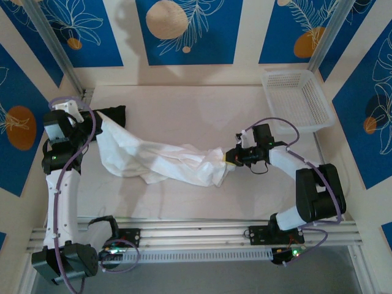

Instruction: Fold the inside-out t-shirt

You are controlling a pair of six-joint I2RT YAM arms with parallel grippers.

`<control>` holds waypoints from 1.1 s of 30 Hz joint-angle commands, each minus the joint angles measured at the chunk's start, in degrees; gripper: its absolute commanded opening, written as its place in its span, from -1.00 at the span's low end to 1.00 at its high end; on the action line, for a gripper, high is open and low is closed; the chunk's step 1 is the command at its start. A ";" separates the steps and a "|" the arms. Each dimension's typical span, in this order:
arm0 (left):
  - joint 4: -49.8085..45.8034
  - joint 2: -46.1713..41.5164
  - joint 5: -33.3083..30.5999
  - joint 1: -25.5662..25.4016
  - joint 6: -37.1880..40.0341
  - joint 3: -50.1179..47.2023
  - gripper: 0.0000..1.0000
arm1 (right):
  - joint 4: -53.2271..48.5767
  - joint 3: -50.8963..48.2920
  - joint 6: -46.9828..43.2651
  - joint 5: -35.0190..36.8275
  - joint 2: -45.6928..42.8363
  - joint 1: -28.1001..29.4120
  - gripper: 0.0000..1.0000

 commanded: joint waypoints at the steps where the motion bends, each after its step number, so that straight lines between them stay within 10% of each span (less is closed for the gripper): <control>1: 1.78 -0.51 1.54 0.57 -0.38 -0.45 -1.00 | -0.35 1.53 0.40 -2.90 -3.23 -0.59 -1.00; 8: 2.87 -1.04 6.04 0.60 -3.96 0.14 -1.00 | 2.40 10.33 5.03 -6.22 -4.47 -1.00 -1.00; 16: -1.80 -9.24 6.37 0.67 -7.02 7.61 -1.00 | -16.88 25.99 -2.37 6.63 -22.69 -9.05 -1.00; 27: -16.89 -7.60 -10.05 0.64 0.83 42.68 -1.00 | -27.64 48.56 -6.97 25.92 -35.87 -17.29 -1.00; 33: -11.93 0.73 -7.35 0.61 -0.74 41.30 -1.00 | -21.48 46.76 -5.99 26.47 -31.37 -17.25 -1.00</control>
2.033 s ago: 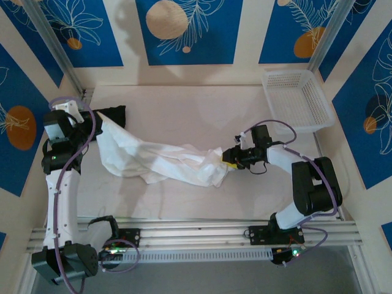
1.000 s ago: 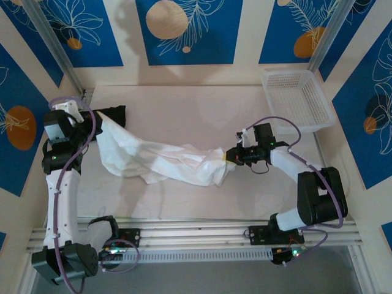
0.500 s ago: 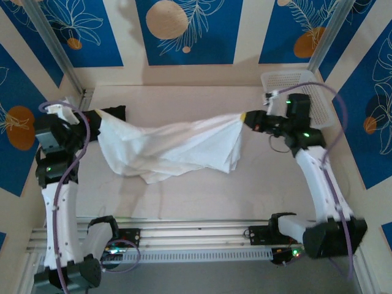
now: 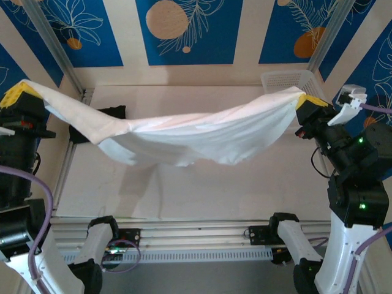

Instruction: Fold the inside-out t-shirt

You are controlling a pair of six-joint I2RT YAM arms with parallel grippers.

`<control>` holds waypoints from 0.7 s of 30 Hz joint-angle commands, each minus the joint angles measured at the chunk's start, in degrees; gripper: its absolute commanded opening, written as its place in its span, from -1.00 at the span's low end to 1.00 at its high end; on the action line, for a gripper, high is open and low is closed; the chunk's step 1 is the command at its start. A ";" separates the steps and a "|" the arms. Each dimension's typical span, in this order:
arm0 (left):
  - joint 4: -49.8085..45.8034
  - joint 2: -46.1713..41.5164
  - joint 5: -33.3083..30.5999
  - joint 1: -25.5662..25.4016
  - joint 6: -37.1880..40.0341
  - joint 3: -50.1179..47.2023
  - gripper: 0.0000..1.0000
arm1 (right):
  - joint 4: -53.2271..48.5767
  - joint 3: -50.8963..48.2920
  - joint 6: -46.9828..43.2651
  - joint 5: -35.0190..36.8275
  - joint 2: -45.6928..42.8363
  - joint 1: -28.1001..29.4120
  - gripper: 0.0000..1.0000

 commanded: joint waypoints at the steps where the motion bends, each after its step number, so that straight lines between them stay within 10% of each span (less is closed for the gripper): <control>1: 0.94 9.62 0.06 0.45 -0.98 -6.06 -1.00 | 3.86 -4.17 0.08 2.63 6.44 -0.08 -1.00; 11: 3.00 29.59 -7.48 -10.50 3.25 1.21 -1.00 | 11.46 4.00 -2.79 1.21 28.86 6.09 -1.00; 21: 6.04 17.27 -6.17 -10.38 0.87 -0.01 -1.00 | 10.14 1.15 -5.12 1.71 16.53 4.21 -1.00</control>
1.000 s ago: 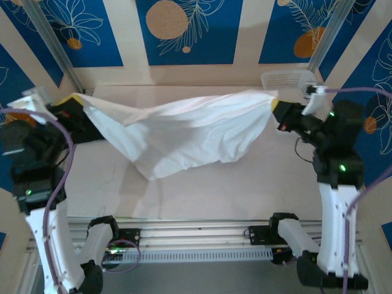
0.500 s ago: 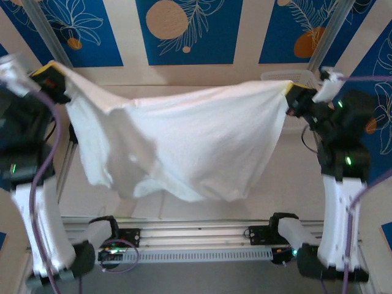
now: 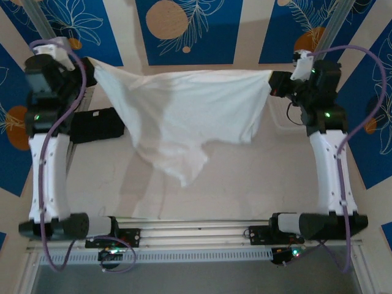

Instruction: Fold the inside-out t-shirt

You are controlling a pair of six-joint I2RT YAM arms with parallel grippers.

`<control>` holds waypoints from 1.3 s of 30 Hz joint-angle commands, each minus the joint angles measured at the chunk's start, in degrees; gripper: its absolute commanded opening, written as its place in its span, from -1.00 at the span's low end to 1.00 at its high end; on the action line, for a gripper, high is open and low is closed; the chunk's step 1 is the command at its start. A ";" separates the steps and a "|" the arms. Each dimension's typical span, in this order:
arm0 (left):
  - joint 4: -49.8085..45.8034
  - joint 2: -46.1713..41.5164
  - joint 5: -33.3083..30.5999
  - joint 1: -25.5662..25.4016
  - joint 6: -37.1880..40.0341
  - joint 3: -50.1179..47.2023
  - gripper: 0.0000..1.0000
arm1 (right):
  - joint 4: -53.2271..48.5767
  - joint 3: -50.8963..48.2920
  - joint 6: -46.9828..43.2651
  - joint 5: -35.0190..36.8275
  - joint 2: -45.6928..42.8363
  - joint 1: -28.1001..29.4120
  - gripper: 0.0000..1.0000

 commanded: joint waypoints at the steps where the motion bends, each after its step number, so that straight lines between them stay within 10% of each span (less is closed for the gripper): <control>1: 5.01 -8.19 0.17 0.13 -1.43 1.72 -1.00 | 1.15 0.68 -1.79 0.98 -9.28 -0.73 -1.00; 12: 11.17 -25.78 1.37 0.13 -1.52 2.06 -1.00 | -3.20 6.28 -1.52 2.29 -27.65 -0.66 -1.00; 23: 18.77 -14.39 2.76 0.11 -2.11 -0.96 -1.00 | 2.16 2.94 -3.72 2.84 -21.88 -0.66 -1.00; 33: 33.43 13.17 0.56 -0.48 -0.72 -12.17 -1.00 | 19.98 -11.94 -2.15 5.67 3.40 4.92 -1.00; 39: 22.65 46.04 -1.51 -0.57 3.46 8.98 -1.00 | 16.97 5.64 0.32 7.42 40.03 6.93 -0.92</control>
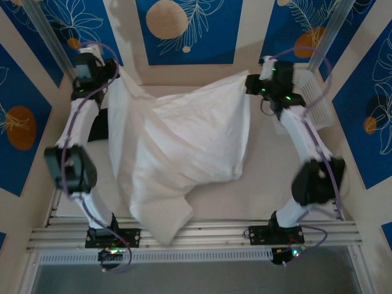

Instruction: Fold the inside-out t-shirt

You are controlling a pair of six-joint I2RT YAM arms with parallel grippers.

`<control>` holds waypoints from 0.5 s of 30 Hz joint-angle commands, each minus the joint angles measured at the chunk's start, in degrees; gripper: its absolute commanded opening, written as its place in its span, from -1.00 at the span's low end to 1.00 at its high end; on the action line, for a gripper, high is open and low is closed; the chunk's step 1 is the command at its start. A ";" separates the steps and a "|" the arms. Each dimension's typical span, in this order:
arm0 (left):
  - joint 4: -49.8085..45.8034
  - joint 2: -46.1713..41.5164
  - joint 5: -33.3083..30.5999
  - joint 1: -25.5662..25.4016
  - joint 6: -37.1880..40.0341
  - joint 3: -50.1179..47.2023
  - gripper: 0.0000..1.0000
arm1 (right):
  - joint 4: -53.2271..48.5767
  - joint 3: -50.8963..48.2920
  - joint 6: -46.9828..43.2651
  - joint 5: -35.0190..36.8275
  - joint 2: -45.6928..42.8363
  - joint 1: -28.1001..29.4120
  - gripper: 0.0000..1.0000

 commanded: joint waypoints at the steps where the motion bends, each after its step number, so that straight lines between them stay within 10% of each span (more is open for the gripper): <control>1: -8.76 14.16 -2.36 -0.35 3.60 15.58 -0.73 | -4.22 13.04 2.02 2.44 16.83 0.11 -0.81; 7: -21.94 21.40 -1.96 -1.64 2.77 25.62 0.09 | -15.51 18.61 0.19 5.01 23.24 0.21 -0.30; 15: 11.79 -11.17 3.03 -16.93 1.37 -30.09 0.26 | -18.85 -18.04 3.43 9.81 -0.52 6.95 -0.08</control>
